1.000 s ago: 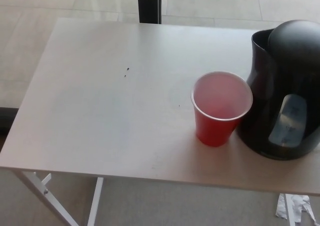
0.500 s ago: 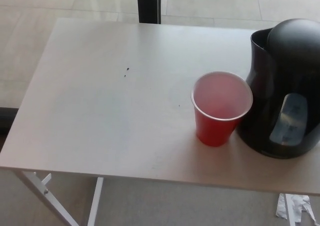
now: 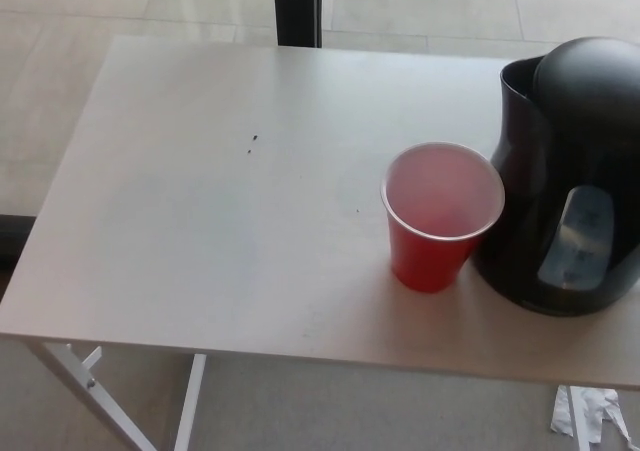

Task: The robot uses its right hand to lift up a kettle kept on the middle of the desk by its handle and tilt it into a glass kept next to it to pour out water

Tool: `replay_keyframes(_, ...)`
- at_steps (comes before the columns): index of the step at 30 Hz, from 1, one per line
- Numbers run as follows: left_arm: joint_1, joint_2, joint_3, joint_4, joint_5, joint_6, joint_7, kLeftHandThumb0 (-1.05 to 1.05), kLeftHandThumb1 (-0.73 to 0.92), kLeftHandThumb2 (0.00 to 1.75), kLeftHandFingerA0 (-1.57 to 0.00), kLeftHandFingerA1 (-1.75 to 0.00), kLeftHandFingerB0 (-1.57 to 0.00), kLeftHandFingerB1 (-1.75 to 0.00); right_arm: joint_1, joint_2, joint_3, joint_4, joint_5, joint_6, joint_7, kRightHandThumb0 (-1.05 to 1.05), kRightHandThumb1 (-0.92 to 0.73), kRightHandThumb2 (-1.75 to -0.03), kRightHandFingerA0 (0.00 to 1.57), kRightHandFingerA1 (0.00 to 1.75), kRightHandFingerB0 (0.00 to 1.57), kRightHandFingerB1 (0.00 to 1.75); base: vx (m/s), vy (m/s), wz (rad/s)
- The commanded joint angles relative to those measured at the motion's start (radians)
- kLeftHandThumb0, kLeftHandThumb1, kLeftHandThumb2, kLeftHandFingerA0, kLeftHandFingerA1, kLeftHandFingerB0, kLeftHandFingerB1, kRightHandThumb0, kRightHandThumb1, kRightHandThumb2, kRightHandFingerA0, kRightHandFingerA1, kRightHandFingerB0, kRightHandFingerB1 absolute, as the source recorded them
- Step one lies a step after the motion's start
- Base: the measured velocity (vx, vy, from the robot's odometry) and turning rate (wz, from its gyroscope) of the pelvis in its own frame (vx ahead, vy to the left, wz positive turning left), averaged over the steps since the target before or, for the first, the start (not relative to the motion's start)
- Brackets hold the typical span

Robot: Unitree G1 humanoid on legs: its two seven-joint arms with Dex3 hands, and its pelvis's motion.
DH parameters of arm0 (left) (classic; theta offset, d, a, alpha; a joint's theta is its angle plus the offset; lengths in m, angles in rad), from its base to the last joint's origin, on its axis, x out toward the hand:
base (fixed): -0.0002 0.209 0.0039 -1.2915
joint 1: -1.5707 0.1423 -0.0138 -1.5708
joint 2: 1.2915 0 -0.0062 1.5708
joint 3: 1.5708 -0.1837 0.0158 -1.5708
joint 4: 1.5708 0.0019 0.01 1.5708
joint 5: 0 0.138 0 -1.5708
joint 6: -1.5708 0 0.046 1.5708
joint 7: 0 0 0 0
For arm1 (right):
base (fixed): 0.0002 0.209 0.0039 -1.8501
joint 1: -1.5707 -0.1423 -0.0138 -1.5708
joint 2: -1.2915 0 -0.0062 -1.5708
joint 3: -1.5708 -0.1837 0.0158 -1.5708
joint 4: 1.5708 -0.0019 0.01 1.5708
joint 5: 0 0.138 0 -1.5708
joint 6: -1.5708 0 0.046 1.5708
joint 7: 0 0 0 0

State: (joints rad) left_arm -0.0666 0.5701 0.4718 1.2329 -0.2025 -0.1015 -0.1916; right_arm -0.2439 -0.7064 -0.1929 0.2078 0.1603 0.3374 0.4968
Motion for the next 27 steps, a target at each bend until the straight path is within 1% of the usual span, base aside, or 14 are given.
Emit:
replay_keyframes(1,0.000,0.022,-0.013,0.009,0.012,-0.032,0.012,-0.79,0.57,0.81,-0.72,-0.65,-0.54,-0.60,0.012,0.037,-0.020,-0.031,-0.007,-0.014,-0.039,-0.67,-0.58,-0.61,0.74,1.34,0.17,0.30,0.00,0.000,0.00)
replay_keyframes(2,0.004,0.025,-0.027,0.006,0.024,-0.033,0.012,-0.79,0.58,0.83,-0.72,-0.65,-0.52,-0.60,0.007,0.089,-0.058,-0.065,0.016,0.038,-0.112,-0.58,-0.49,-0.79,0.79,1.09,0.23,0.43,0.00,0.000,0.00)
replay_keyframes(4,0.015,0.025,-0.028,0.000,0.018,-0.046,0.000,-0.75,0.74,0.62,-0.74,-0.62,-0.55,-0.57,-0.010,0.150,-0.096,-0.068,0.032,0.054,-0.167,-0.49,-0.57,-0.60,0.75,1.43,0.33,0.36,0.00,0.000,0.00)
replay_keyframes(5,0.012,0.023,-0.032,0.002,0.019,-0.036,0.002,-0.74,0.74,0.62,-0.73,-0.61,-0.55,-0.56,-0.026,0.216,-0.139,-0.074,0.051,0.061,-0.237,-0.60,-0.55,-0.57,0.72,0.62,0.34,0.35,0.00,0.000,0.00)
replay_keyframes(6,0.012,0.021,-0.034,0.001,0.020,-0.035,0.003,-0.74,0.74,0.62,-0.73,-0.61,-0.55,-0.56,-0.033,0.245,-0.155,-0.074,0.050,0.059,-0.270,-0.71,-0.48,-0.81,0.63,0.60,0.29,0.46,0.00,0.000,0.00)
replay_keyframes(7,0.013,0.017,-0.036,0.000,0.019,-0.036,0.004,-0.75,0.74,0.64,-0.75,-0.61,-0.54,-0.56,-0.039,0.265,-0.164,-0.063,0.041,0.040,-0.289,-0.67,-0.56,-0.57,0.64,0.48,0.31,0.35,0.00,0.000,0.00)
replay_keyframes(10,0.015,0.012,-0.041,0.001,0.020,-0.034,0.005,-0.74,0.75,0.64,-0.75,-0.60,-0.55,-0.55,-0.049,0.293,-0.183,-0.059,0.034,0.049,-0.308,-0.68,-0.56,-0.58,0.62,0.46,0.30,0.34,0.00,0.000,0.00)
replay_keyframes(11,0.018,0.009,-0.038,0.001,0.015,-0.040,0.006,-0.79,0.58,0.83,-0.73,-0.66,-0.52,-0.60,-0.054,0.310,-0.185,-0.064,0.027,0.060,-0.327,-0.64,-0.58,-0.58,0.61,0.45,0.30,0.33,0.00,0.000,0.00)
replay_keyframes(12,0.021,0.011,-0.045,0.000,0.023,-0.049,0.006,-0.74,0.76,0.63,-0.74,-0.61,-0.57,-0.56,-0.071,0.330,-0.191,-0.059,0.031,0.091,-0.348,-0.56,-0.60,-0.58,0.61,0.47,0.28,0.32,0.00,0.000,0.00)
replay_keyframes(17,0.008,0.008,-0.035,0.001,0.006,-0.031,0.017,-0.72,0.76,0.63,-0.76,-0.61,-0.60,-0.56,-0.085,0.393,-0.214,-0.072,0.033,0.110,-0.387,-0.54,-0.46,-0.78,0.69,0.63,0.28,0.46,0.00,0.000,0.00)
replay_keyframes(19,0.005,0.007,-0.040,0.001,0.012,-0.037,0.016,-0.71,0.77,0.63,-0.75,-0.60,-0.58,-0.56,-0.083,0.403,-0.214,-0.079,0.021,0.110,-0.396,-0.43,-0.59,-0.58,0.79,0.54,0.33,0.35,0.00,0.000,0.00)
replay_keyframes(21,0.005,0.006,-0.044,0.003,0.015,-0.041,0.016,-0.72,0.78,0.63,-0.77,-0.62,-0.60,-0.57,-0.062,0.408,-0.175,-0.099,-0.045,0.078,-0.428,-0.31,-0.70,-0.60,1.00,0.75,0.42,0.37,0.00,0.000,0.00)
replay_keyframes(23,0.009,0.007,-0.048,-0.002,0.018,-0.044,0.009,-0.73,0.78,0.63,-0.75,-0.62,-0.59,-0.58,-0.053,0.430,-0.187,-0.096,-0.023,0.027,-0.417,-0.15,-0.76,-0.65,0.96,1.55,0.54,0.47,0.00,0.000,0.00)
replay_keyframes(27,0.003,0.011,-0.044,0.002,0.009,-0.042,0.008,-0.73,0.79,0.63,-0.73,-0.61,-0.59,-0.56,-0.036,0.395,-0.148,-0.069,-0.039,-0.072,-0.343,-0.05,-0.68,-0.97,1.06,1.75,0.87,0.71,0.00,0.000,0.00)
